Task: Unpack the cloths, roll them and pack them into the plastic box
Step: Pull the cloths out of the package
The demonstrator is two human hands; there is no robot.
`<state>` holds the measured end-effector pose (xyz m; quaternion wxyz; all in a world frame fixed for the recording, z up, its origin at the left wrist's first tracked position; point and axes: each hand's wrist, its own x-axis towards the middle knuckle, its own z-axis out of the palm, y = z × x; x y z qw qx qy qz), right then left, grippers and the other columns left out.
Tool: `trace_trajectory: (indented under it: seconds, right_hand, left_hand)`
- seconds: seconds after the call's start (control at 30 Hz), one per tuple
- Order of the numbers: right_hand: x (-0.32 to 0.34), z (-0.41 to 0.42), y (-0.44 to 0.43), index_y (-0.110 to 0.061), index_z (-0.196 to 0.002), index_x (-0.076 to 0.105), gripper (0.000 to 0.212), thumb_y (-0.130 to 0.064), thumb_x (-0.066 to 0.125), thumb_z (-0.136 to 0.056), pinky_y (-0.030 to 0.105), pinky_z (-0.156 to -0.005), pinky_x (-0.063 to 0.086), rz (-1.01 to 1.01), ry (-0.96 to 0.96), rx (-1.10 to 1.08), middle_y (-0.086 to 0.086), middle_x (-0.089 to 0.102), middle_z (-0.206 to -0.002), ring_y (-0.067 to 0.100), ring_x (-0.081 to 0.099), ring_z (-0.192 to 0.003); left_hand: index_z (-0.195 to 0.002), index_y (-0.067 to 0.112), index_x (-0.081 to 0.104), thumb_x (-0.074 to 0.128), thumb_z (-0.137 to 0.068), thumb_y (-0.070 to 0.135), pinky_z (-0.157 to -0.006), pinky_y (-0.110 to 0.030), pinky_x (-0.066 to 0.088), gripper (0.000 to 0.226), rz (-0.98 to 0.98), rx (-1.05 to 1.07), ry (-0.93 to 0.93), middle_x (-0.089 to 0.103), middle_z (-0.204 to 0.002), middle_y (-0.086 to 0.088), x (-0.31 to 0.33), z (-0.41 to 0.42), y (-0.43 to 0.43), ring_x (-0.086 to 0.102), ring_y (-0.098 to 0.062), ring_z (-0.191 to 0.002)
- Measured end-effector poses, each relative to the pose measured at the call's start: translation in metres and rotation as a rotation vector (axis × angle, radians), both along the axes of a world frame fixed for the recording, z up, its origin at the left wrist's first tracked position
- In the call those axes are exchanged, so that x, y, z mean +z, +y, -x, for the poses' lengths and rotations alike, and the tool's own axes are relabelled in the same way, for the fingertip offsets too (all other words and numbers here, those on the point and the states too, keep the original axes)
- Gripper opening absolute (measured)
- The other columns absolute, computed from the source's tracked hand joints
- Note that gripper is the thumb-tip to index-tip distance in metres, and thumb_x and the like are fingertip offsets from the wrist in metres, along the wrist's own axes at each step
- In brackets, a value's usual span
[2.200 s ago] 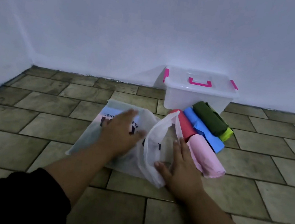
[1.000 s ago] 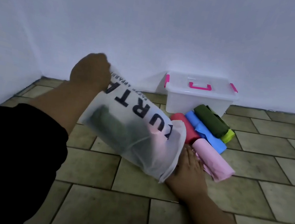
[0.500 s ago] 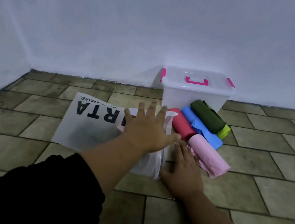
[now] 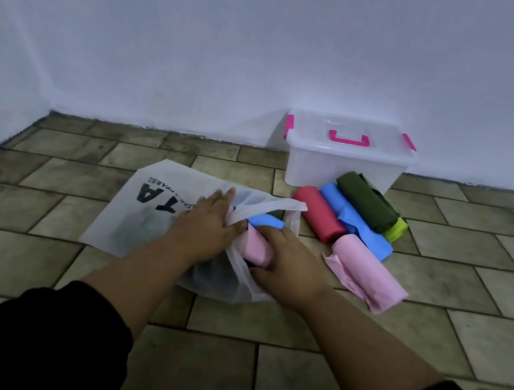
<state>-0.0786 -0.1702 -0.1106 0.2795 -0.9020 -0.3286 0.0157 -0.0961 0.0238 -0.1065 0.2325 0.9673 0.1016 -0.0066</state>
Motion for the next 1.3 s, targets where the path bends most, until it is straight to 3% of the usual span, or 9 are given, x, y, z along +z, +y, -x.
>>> trace_trajectory:
  seconds: [0.23, 0.4, 0.57, 0.63, 0.73, 0.83, 1.03, 1.2, 1.3]
  right_hand:
    - [0.000, -0.004, 0.005, -0.025, -0.116, 0.054, 0.041, -0.027, 0.068, -0.077, 0.036, -0.081, 0.050, -0.108, 0.069, -0.048, 0.000, 0.056, -0.114, 0.018, 0.056, -0.098]
    - [0.025, -0.017, -0.040, -0.035, -0.090, 0.066, 0.034, -0.007, 0.069, -0.071, 0.010, -0.066, 0.044, -0.310, 0.222, -0.158, -0.012, 0.068, -0.085, -0.004, 0.058, -0.073]
    - [0.050, -0.047, -0.113, -0.031, -0.081, 0.071, 0.033, 0.000, 0.070, -0.072, 0.019, -0.056, 0.052, -0.459, 0.354, -0.324, -0.007, 0.070, -0.072, 0.007, 0.060, -0.057]
    - [0.052, -0.065, -0.119, -0.028, -0.081, 0.068, 0.025, -0.004, 0.071, -0.072, 0.031, -0.057, 0.055, -0.541, 0.277, -0.468, 0.000, 0.069, -0.073, 0.017, 0.064, -0.060]
    - [0.040, -0.087, -0.098, -0.029, -0.091, 0.060, 0.025, -0.016, 0.070, -0.072, 0.028, -0.060, 0.044, -0.397, -0.028, -0.662, -0.003, 0.064, -0.078, 0.024, 0.063, -0.072]
    - [0.017, -0.093, -0.074, -0.029, -0.119, 0.055, 0.044, -0.021, 0.065, -0.077, 0.032, -0.067, 0.041, -0.008, -0.220, -0.587, 0.012, 0.055, -0.110, 0.035, 0.058, -0.089]
    - [0.015, -0.101, -0.069, -0.026, -0.119, 0.058, 0.046, -0.035, 0.063, -0.074, 0.044, -0.086, 0.044, 0.361, -0.332, -0.500, 0.016, 0.057, -0.106, 0.037, 0.055, -0.100]
    - [0.028, -0.072, -0.043, -0.017, -0.113, 0.064, 0.045, -0.031, 0.071, -0.071, 0.036, -0.085, 0.042, 0.004, -0.406, -0.242, 0.011, 0.063, -0.106, 0.032, 0.057, -0.098]
    - [0.020, -0.055, -0.009, -0.025, -0.115, 0.059, 0.044, -0.037, 0.068, -0.075, 0.033, -0.084, 0.045, 0.102, -0.176, 0.015, 0.002, 0.062, -0.109, 0.023, 0.058, -0.098]
  left_hand:
    - [-0.149, 0.035, 0.008, 0.012, -0.086, 0.073, -0.113, -0.057, 0.000, 0.074, -0.134, -0.030, 0.020, 0.006, -0.159, 0.008, 0.001, -0.011, 0.002, 0.007, -0.015, -0.146]
    - [-0.147, 0.038, 0.018, 0.014, -0.091, 0.065, -0.112, -0.057, 0.002, 0.062, -0.019, 0.010, -0.008, 0.014, -0.158, 0.011, 0.001, -0.020, 0.009, 0.015, -0.015, -0.144]
    - [-0.147, 0.037, 0.019, 0.020, -0.097, 0.054, -0.114, -0.050, 0.016, 0.053, 0.030, -0.013, -0.081, 0.017, -0.157, 0.011, -0.006, -0.019, 0.007, 0.023, -0.018, -0.141]
    - [-0.148, 0.033, 0.020, 0.023, -0.098, 0.051, -0.115, -0.045, 0.019, 0.053, 0.026, -0.005, -0.091, 0.015, -0.158, 0.010, -0.008, -0.022, 0.003, 0.021, -0.018, -0.142]
    - [-0.149, 0.032, 0.020, 0.024, -0.098, 0.049, -0.115, -0.043, 0.019, 0.054, 0.027, 0.016, -0.091, 0.014, -0.158, 0.009, -0.008, -0.024, -0.003, 0.019, -0.018, -0.143]
    - [-0.148, 0.033, 0.019, 0.024, -0.098, 0.050, -0.112, -0.043, 0.020, 0.053, 0.051, 0.027, -0.095, 0.015, -0.158, 0.010, -0.009, -0.023, -0.005, 0.022, -0.018, -0.142]
    - [-0.145, 0.038, 0.026, 0.029, -0.098, 0.050, -0.105, -0.041, 0.032, 0.049, 0.120, 0.046, -0.113, 0.027, -0.154, 0.012, -0.010, -0.016, 0.008, 0.037, -0.019, -0.133]
    - [-0.145, 0.037, 0.027, 0.029, -0.098, 0.050, -0.105, -0.040, 0.032, 0.049, 0.092, 0.062, -0.132, 0.027, -0.154, 0.010, -0.011, -0.015, 0.006, 0.037, -0.020, -0.133]
    - [-0.145, 0.036, 0.027, 0.029, -0.098, 0.050, -0.105, -0.041, 0.032, 0.050, 0.070, 0.062, -0.125, 0.026, -0.154, 0.009, -0.011, -0.015, 0.006, 0.036, -0.021, -0.134]
